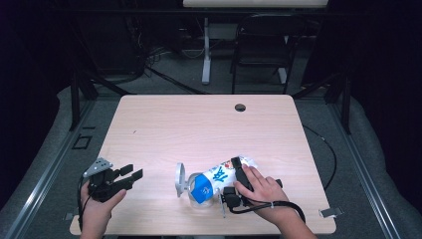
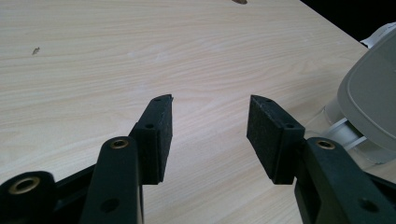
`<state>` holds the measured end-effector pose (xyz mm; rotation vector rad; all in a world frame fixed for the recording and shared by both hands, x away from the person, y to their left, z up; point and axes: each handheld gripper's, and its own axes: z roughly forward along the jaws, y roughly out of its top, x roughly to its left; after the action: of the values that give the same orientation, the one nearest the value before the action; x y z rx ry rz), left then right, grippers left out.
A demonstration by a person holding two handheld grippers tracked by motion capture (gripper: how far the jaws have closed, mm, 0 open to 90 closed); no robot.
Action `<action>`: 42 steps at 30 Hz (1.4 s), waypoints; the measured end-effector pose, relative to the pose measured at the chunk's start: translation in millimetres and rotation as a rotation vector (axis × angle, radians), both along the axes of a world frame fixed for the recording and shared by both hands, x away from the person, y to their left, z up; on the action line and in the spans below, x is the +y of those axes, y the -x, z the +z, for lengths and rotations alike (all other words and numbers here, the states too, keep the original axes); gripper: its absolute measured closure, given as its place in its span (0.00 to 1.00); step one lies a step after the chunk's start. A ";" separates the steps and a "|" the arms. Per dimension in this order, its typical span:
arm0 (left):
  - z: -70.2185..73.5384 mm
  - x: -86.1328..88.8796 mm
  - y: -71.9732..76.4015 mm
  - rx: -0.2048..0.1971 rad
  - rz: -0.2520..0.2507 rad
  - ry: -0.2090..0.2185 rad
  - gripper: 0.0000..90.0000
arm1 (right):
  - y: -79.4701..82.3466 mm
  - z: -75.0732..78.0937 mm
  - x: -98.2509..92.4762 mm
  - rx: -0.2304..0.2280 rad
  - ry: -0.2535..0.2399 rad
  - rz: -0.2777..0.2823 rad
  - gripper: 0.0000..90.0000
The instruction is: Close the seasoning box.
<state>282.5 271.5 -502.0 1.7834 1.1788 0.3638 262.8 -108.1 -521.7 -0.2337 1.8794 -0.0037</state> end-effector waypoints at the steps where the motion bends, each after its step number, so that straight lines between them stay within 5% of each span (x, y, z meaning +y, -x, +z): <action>1: 0.0 -0.1 0.0 0.000 0.000 0.000 0.57 | 0.0 0.0 0.0 0.000 0.000 0.000 0.46; 42: 0.8 1.1 0.4 -0.002 0.001 -0.001 0.57 | -1.1 1.2 1.9 -0.002 0.021 -0.014 0.46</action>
<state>282.1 272.7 -501.2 1.7829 1.1777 0.3665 263.9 -106.2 -520.4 -0.2348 1.8792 -0.0331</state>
